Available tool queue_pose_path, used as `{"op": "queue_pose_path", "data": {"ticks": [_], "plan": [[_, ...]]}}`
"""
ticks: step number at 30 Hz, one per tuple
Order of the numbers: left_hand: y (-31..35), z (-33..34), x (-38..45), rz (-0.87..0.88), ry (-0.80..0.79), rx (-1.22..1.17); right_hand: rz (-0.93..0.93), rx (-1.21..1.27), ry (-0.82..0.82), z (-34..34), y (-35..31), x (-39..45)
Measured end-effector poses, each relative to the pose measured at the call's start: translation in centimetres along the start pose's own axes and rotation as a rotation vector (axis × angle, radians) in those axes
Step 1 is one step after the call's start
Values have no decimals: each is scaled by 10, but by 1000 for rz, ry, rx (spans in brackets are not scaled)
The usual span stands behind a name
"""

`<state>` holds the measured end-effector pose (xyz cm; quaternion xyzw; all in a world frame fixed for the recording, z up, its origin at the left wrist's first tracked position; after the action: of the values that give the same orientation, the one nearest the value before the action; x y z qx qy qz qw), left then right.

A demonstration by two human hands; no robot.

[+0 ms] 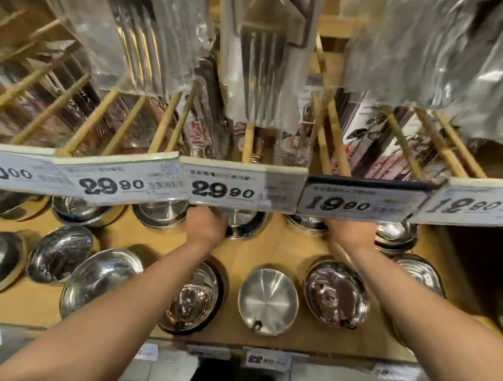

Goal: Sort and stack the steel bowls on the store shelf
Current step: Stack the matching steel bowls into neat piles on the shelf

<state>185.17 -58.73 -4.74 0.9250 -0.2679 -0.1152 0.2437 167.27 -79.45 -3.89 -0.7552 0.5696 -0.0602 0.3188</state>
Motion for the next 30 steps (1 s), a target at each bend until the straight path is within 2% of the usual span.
{"op": "queue_pose_path", "data": {"ticks": [3, 8, 12, 16, 20, 22, 24, 30], "plan": [[4, 3, 3, -107, 9, -29, 18, -10, -11, -3, -5, 4], [3, 4, 11, -264, 68, -141, -31, -65, 185, -9, -12, 1], [4, -1, 11, -279, 113, -241, 47, 22, 185, -13, -4, 2], [4, -10, 7, -288, 178, -279, 31, 40, 216, -24, 6, 2], [2, -24, -3, -261, 212, -344, 14, 180, 243, -35, 11, -9], [1, -34, -13, -274, 194, -451, -1, 183, 184, -40, 10, -21], [-1, -45, -27, -286, 165, -557, 19, 235, 23, -41, 10, -41], [-10, -74, -84, -316, 149, -643, -12, 112, -338, -8, 12, -101]]}}
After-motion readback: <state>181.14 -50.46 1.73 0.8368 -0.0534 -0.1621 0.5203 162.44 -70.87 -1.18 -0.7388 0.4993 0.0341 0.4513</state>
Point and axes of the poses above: each hand's wrist, its own x-axis towards the middle knuckle, its own z-axis out of the palm, y = z × x, the point moved 1 cm from there along x, towards the middle knuckle, and after that the axes turned 11 degrees about z, right-handed, at the moved point
